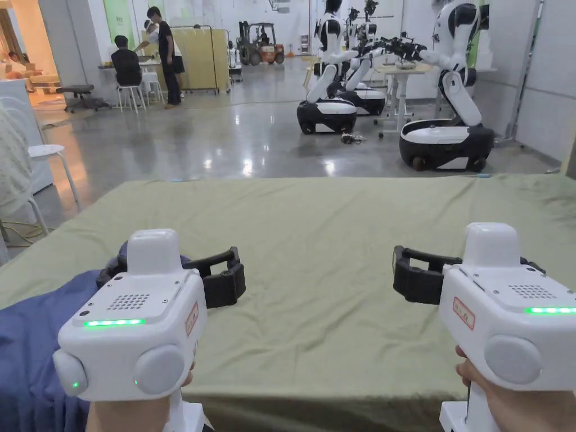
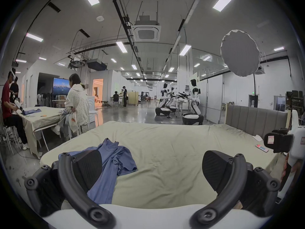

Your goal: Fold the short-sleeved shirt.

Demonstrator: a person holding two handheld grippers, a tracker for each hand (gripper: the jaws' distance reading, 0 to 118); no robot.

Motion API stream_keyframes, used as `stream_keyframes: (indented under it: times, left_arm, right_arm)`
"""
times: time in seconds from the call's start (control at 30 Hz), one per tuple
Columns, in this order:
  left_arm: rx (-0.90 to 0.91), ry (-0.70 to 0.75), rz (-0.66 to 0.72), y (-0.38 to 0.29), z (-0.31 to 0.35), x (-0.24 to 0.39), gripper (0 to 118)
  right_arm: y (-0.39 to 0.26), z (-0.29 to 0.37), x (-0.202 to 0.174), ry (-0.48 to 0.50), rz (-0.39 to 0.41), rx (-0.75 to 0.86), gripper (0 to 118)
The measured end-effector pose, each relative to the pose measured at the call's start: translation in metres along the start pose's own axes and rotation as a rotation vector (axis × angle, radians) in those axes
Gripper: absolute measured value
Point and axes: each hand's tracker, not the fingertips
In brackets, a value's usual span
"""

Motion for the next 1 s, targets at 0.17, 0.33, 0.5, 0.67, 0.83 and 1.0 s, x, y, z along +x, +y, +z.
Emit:
stream_keyframes:
  times: [0.17, 0.33, 0.5, 0.67, 0.83, 1.0]
  left_arm:
    - [-0.005, -0.022, -0.025, -0.002, -0.006, 0.006, 117]
    - [0.002, -0.031, -0.058, -0.001, -0.010, 0.008, 117]
    - [0.017, -0.030, -0.043, 0.001, -0.008, 0.007, 117]
    - [0.013, -0.032, -0.029, 0.002, -0.011, 0.006, 117]
    - [-0.005, -0.018, -0.015, 0.002, -0.017, 0.000, 117]
    - [0.007, 0.032, -0.012, 0.003, -0.008, -0.015, 117]
  right_arm:
    - [0.003, 0.005, -0.013, 0.009, 0.037, 0.018, 118]
    - [0.004, 0.003, -0.018, 0.009, 0.068, 0.031, 118]
    - [0.001, -0.005, -0.008, 0.013, 0.073, 0.031, 118]
    - [0.000, -0.010, 0.001, 0.003, 0.045, 0.022, 118]
    - [0.001, -0.013, 0.007, -0.009, 0.030, 0.021, 118]
    - [-0.003, -0.026, -0.001, 0.011, 0.062, 0.009, 118]
